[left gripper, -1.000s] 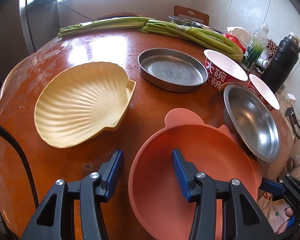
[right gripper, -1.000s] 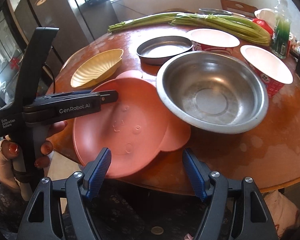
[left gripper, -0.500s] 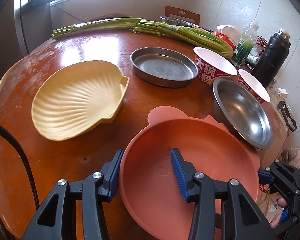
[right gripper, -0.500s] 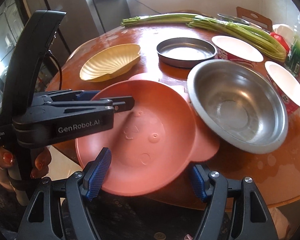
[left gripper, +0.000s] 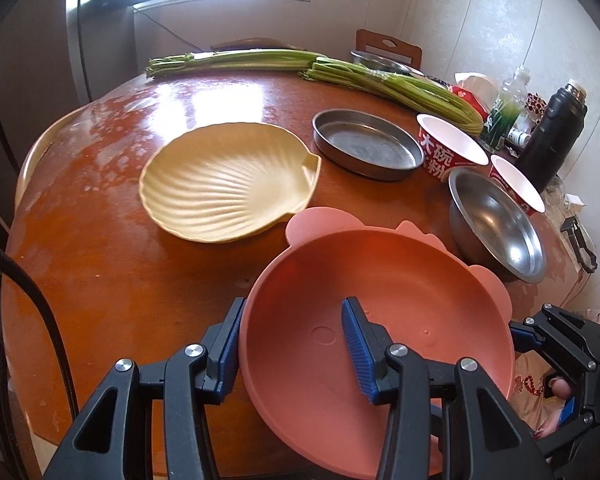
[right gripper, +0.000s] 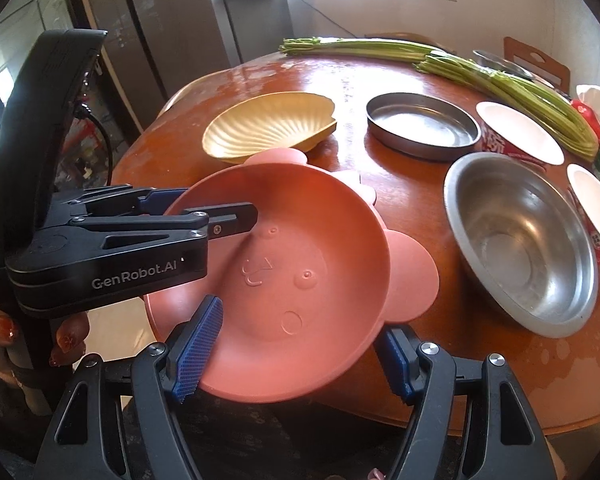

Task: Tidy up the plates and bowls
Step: 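Lift the pink plate and lower it onto the yellow shell plate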

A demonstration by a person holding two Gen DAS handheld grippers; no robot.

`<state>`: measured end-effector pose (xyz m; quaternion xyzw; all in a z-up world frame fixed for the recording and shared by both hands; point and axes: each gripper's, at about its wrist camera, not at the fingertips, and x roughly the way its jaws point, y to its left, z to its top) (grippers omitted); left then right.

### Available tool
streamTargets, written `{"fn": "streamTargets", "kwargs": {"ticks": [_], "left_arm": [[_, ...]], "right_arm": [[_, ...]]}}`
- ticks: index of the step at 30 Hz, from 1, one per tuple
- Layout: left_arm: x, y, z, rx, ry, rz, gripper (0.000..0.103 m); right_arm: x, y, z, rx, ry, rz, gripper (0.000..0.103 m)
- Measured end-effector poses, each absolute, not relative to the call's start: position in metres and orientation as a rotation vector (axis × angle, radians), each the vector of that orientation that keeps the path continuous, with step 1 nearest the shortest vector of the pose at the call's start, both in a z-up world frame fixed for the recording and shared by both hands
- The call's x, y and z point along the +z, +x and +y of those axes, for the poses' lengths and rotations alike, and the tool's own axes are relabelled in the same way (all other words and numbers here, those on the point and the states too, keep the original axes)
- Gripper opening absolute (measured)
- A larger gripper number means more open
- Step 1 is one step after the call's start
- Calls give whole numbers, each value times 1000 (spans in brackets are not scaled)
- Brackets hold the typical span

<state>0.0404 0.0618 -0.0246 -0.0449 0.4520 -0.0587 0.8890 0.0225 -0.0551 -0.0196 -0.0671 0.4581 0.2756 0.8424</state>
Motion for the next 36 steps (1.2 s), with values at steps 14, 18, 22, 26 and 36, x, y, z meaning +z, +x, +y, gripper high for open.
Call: {"fn": "streamTargets", "kwargs": {"ticks": [14, 18, 22, 26, 36], "left_arm": [[-7, 55, 109, -30, -157, 890, 48], [-1, 69, 123, 2, -172, 881, 48], [4, 81, 136, 16, -187, 870, 48], [3, 98, 145, 23, -200, 878, 48], [-4, 131, 154, 24, -210, 899, 48]], "right_arm": [[3, 63, -4, 665, -216, 927, 75], [6, 82, 12, 674, -247, 906, 75], [6, 99, 22, 681, -266, 897, 75], [3, 118, 36, 664, -324, 888, 75], [-6, 154, 48, 615, -334, 908, 75]]}}
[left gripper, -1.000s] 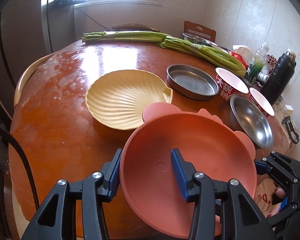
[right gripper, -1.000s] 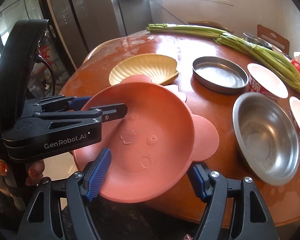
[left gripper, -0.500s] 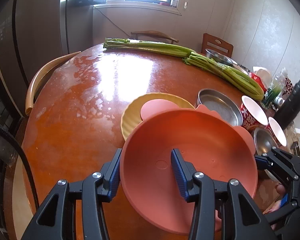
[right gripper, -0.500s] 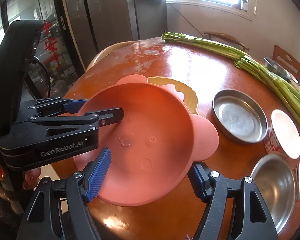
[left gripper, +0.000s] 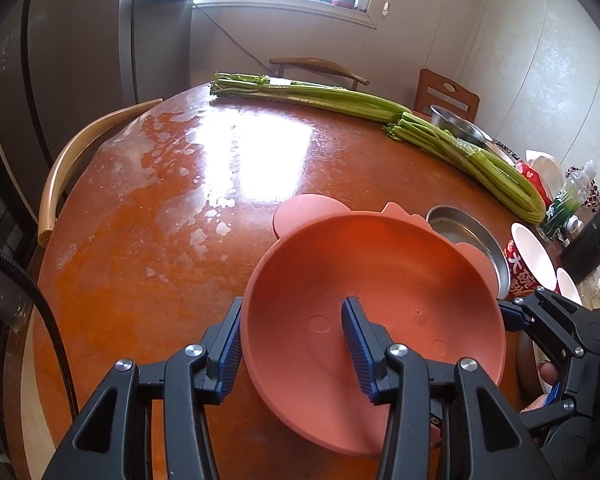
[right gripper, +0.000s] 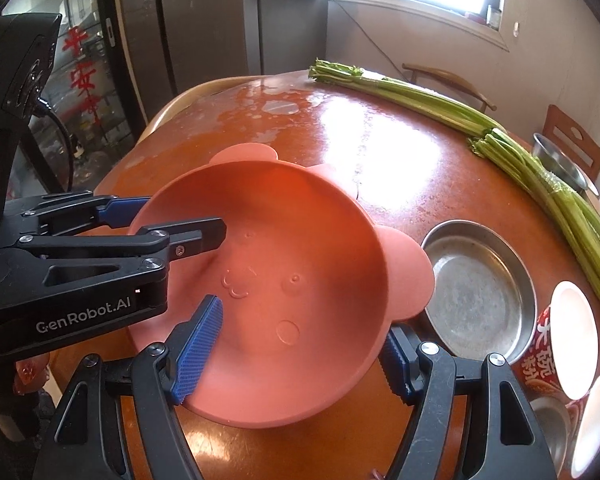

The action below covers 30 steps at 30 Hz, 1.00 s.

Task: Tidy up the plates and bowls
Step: 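Lift the pink plate and lower it onto the yellow shell plate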

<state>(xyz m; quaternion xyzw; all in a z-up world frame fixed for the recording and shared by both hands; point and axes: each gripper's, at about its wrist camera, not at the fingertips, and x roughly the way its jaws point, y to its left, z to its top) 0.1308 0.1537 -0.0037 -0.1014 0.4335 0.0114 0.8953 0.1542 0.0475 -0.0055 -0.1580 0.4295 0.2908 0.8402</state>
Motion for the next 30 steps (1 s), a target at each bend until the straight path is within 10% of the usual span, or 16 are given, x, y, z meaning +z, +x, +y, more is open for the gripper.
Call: {"fn": "streamTargets", "kwargs": {"ticks": [30], "left_arm": [[-10, 130, 164, 21, -224, 899, 48]], "right_arm": [[-18, 164, 71, 568, -451, 862, 75]]}}
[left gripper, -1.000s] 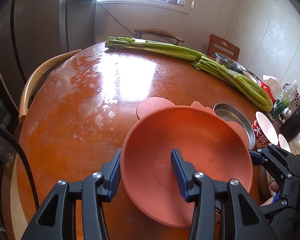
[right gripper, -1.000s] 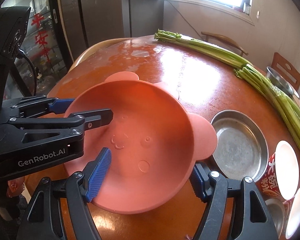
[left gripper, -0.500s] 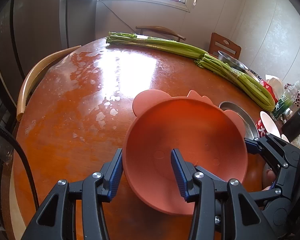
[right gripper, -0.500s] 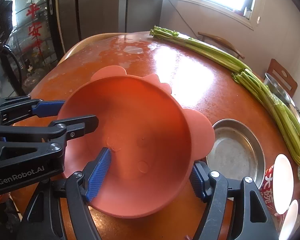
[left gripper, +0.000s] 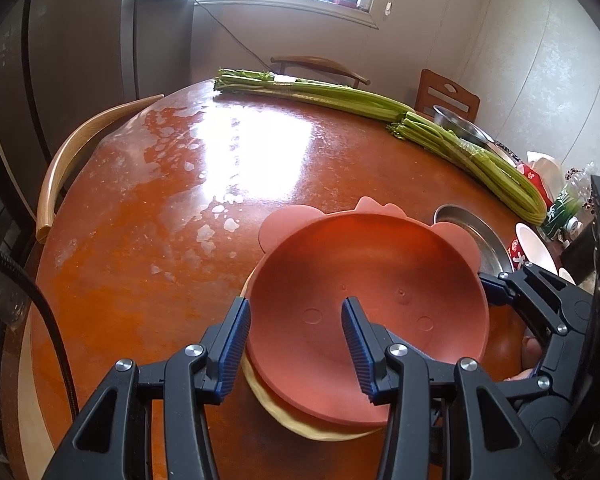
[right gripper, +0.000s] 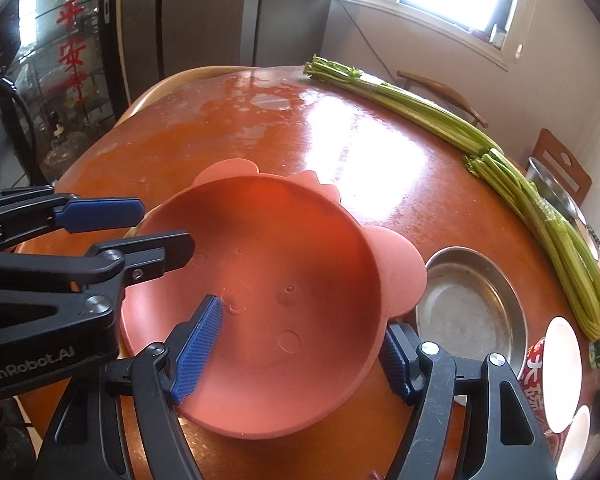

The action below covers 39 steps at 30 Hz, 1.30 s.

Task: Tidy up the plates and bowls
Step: 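Lift the pink plate and lower it onto the yellow shell plate, then open the left tool and withdraw from the pink plate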

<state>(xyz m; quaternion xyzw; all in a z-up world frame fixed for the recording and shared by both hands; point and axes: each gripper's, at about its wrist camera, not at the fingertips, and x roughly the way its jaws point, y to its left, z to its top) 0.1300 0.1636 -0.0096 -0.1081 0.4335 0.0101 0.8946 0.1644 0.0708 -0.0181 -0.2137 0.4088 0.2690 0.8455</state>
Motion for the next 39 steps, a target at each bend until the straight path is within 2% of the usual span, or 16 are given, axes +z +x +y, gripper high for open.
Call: {"fn": "streamTargets", "kwargs": {"ticks": [24, 39], "left_arm": [[1, 115, 165, 37, -229, 884, 48], [28, 108, 141, 15, -198, 835, 48]], "right_arm": [[-4, 162, 62, 564, -364, 838, 75], [28, 153, 8, 499, -236, 790, 75]]}}
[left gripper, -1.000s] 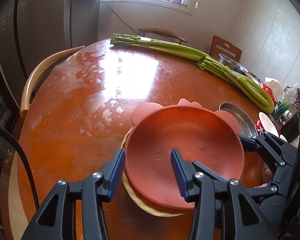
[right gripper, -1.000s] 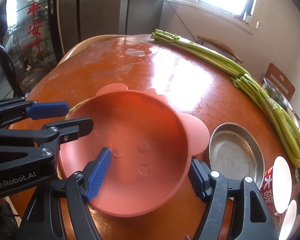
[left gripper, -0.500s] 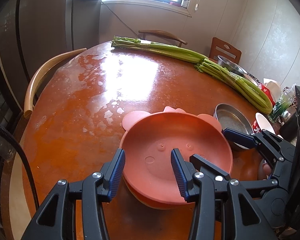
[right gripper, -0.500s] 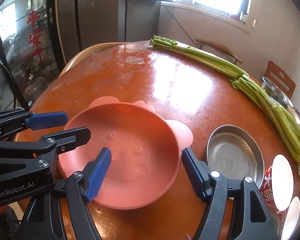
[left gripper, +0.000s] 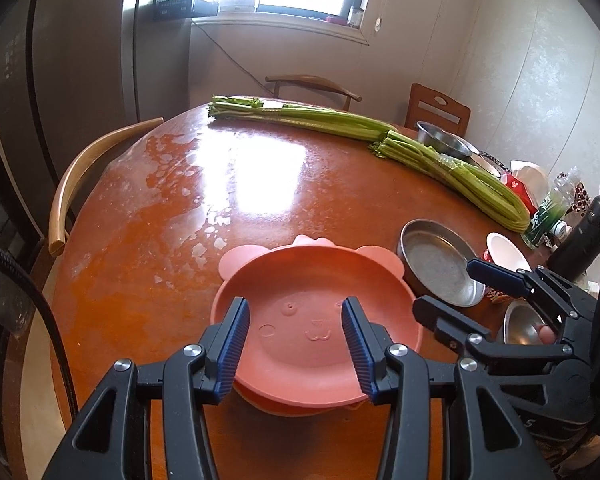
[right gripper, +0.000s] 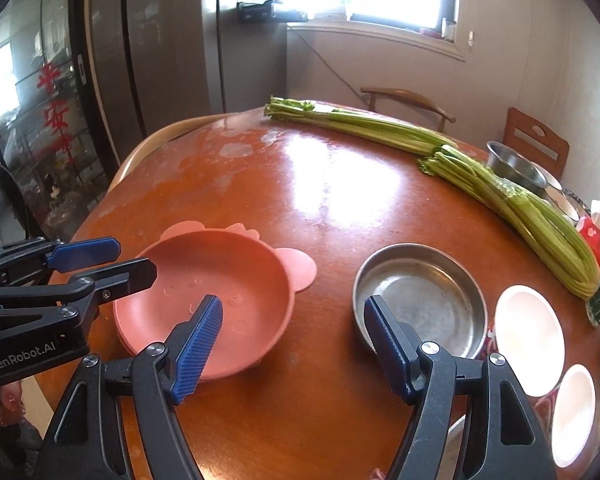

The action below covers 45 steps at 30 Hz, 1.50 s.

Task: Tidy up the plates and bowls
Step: 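Open the left tool and withdraw from the pink plate, then reach the left tool to the silver metal tray and grasp its rim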

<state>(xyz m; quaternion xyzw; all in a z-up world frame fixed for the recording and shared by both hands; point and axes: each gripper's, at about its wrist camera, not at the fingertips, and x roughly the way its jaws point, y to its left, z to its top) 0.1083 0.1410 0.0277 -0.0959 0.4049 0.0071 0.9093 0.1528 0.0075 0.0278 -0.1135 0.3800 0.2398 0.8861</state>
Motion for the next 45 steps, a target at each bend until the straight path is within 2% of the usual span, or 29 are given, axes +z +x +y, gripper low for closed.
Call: {"fn": "streamTargets", "kwargs": {"ticks": [15, 24, 45], "left_arm": [[50, 124, 88, -24, -118, 816, 48], [57, 146, 54, -69, -52, 835, 48], [22, 238, 18, -180, -20, 1008, 48]], "right_arm": [[42, 147, -64, 404, -85, 808, 75], [36, 156, -95, 388, 45, 886, 75], [3, 196, -104, 320, 142, 1082, 75]]}}
